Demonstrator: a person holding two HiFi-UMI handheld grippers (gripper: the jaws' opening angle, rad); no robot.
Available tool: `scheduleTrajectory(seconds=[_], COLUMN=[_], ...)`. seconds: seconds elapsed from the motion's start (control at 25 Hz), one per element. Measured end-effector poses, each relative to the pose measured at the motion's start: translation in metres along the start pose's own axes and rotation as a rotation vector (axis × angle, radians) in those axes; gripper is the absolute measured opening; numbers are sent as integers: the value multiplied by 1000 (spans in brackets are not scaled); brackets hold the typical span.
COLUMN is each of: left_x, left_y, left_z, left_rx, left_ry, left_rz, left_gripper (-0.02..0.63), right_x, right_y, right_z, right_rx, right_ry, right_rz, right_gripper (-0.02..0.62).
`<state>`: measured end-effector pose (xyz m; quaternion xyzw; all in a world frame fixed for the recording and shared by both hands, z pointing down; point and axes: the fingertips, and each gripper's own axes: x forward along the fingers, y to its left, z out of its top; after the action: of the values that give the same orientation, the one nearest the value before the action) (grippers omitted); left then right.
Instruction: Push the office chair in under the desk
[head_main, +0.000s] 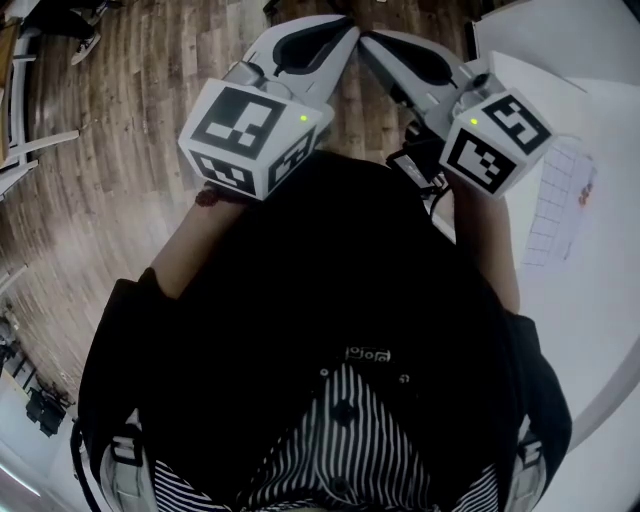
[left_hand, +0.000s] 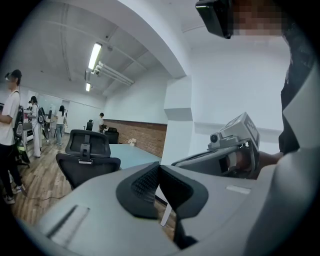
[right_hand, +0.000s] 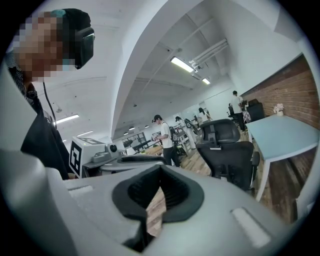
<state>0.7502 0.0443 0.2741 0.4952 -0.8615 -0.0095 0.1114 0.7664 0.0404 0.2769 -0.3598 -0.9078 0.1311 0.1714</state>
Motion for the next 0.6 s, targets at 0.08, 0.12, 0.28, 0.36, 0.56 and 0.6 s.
scheduleTrajectory(seconds=[0.08, 0.12, 0.28, 0.36, 0.56, 0.6], left_x=[5, 7, 21, 28, 41, 41], left_y=[14, 22, 60, 76, 112, 120], left_z=[-1, -2, 11, 16, 24, 26], left_rx=[-7, -13, -10, -10, -9, -10], left_ry=[5, 9, 5, 5, 19, 21], left_rz=[-1, -3, -26, -43, -87, -95], left_gripper=[-12, -12, -12, -12, -12, -12], right_x=[13, 20, 52, 65, 96, 104], right_y=[-8, -11, -30, -39, -57, -59], right_z=[3, 3, 23, 32, 48, 51], right_rx=[10, 19, 19, 20, 39, 43], right_ry=[4, 7, 3, 6, 9, 9], right_rz=[-1, -1, -24, -42, -75, -82], right_gripper=[0, 0, 0, 0, 0, 0])
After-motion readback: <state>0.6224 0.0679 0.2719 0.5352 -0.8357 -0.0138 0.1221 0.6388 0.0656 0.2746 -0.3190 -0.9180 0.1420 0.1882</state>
